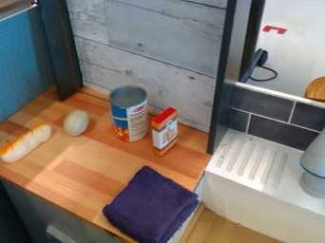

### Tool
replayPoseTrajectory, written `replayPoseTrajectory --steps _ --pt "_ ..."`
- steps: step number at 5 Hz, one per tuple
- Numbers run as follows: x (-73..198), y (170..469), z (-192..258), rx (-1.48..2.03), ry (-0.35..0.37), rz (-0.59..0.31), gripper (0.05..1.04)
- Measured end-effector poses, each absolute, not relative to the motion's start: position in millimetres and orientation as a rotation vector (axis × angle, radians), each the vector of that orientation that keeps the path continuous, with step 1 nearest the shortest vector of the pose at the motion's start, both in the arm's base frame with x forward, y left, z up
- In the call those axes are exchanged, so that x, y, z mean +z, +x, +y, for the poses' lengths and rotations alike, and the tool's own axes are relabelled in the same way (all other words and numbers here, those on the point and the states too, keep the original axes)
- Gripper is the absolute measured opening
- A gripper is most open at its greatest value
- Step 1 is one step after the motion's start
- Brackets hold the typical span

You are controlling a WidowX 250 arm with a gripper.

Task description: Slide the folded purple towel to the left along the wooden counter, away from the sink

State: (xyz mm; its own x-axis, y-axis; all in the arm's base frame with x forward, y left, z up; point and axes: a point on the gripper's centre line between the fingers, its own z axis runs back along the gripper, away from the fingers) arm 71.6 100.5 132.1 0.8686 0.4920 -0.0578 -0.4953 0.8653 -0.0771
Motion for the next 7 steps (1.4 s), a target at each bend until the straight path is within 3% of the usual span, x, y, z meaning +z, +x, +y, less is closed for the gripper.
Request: replayPoseTrajectory --steps 1,2,4,5,7 --pt "130.4 71.1 98.8 0.519 -0.094 0.044 1.0" --pt "130.6 109.3 78.1 0.376 -0.051 -0.017 1.0" --pt "110.3 163.4 30.3 0.117 0.035 -0.043 1.0" --pt "101.6 184.2 14.6 0.109 0.043 -0.105 1.0" --pt "80.1 221.2 -29.2 0.137 0.099 -0.365 1.0"
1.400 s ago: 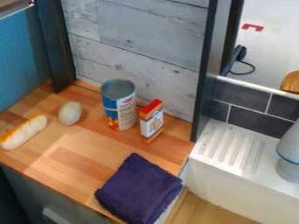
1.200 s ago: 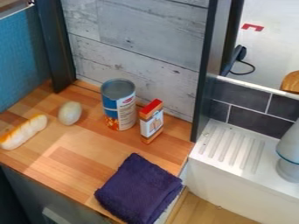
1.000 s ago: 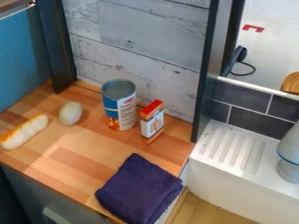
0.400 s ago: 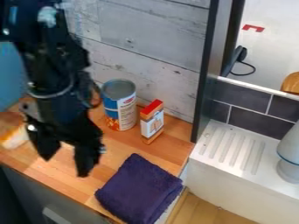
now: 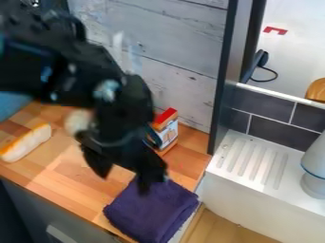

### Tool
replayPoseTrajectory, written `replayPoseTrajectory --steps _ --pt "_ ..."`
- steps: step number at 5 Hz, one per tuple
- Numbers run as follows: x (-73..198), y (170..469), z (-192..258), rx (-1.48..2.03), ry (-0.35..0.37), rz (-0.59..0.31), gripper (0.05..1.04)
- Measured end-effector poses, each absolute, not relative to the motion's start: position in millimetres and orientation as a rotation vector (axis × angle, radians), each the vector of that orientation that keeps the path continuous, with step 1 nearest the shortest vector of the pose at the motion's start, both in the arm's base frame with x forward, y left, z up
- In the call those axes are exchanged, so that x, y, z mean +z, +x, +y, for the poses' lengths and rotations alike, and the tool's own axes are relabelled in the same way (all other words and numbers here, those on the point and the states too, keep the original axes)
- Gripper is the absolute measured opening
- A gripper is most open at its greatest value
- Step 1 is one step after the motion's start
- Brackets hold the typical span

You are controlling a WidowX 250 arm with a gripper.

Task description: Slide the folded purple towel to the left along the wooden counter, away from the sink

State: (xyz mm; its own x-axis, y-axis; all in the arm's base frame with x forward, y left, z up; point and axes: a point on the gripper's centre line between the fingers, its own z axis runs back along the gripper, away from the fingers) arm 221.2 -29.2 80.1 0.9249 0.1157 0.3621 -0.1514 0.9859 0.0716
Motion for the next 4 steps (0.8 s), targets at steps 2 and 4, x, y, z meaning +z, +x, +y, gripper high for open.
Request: replayPoseTrajectory --steps 2,4 --pt "43.5 244.3 -44.7 0.076 0.02 -0.415 1.0" --pt "13.7 263.5 -44.9 0.056 -0.038 -0.382 1.0"
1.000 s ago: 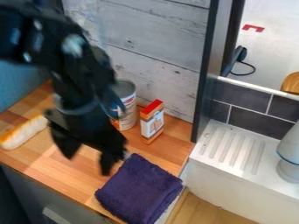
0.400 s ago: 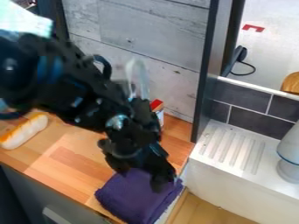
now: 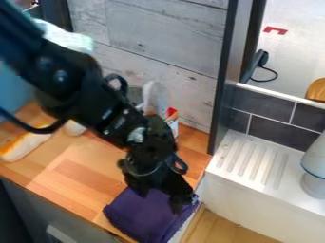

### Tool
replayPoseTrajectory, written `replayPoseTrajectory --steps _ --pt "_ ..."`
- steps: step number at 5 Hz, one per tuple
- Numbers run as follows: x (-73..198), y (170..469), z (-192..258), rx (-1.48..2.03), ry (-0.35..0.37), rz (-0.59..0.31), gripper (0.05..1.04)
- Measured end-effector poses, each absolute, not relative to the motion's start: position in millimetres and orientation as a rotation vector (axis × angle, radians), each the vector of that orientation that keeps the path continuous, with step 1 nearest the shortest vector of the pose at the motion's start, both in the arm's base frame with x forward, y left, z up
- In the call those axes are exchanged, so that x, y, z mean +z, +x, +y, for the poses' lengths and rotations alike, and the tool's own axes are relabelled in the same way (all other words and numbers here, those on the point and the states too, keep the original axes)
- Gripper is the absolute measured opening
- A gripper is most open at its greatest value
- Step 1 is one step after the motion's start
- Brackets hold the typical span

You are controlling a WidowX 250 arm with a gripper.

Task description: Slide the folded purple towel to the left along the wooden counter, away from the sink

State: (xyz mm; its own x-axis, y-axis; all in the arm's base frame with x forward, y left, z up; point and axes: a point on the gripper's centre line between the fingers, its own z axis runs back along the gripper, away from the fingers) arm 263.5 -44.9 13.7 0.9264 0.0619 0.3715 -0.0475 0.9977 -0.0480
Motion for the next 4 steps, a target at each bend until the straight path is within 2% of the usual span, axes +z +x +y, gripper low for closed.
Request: replayPoseTrajectory --steps 2,4 --pt "-8.3 272.1 -40.9 0.057 -0.049 -0.334 1.0" --pt "-19.0 266.7 -13.5 0.115 -0.053 -0.335 1.0"
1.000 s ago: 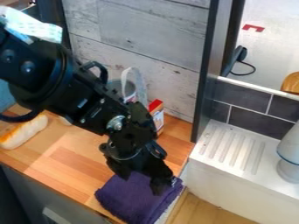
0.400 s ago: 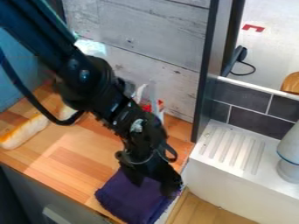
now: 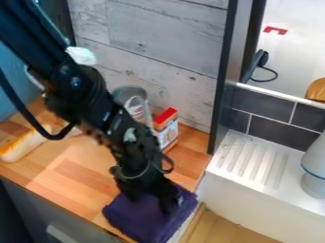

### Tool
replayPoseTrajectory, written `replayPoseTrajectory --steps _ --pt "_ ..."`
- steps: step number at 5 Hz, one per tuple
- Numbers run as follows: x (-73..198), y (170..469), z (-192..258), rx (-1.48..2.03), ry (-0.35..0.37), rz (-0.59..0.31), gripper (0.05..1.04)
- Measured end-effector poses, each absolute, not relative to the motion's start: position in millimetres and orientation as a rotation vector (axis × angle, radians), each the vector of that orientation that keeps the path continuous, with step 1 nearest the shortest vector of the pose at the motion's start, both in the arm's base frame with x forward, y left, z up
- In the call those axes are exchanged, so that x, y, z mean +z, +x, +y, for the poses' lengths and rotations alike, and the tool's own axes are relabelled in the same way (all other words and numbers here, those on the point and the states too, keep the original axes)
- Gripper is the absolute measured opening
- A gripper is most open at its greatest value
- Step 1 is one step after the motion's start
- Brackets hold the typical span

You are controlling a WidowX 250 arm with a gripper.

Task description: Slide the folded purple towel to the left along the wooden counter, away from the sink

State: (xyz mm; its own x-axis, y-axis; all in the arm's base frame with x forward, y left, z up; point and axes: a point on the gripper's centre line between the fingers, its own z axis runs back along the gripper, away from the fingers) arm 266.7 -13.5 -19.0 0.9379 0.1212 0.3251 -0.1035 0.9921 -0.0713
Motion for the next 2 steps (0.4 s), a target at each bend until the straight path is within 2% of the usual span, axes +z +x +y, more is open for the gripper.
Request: replayPoseTrajectory --steps 2 --pt "-26.3 265.6 -3.8 0.129 -0.06 -0.344 1.0"
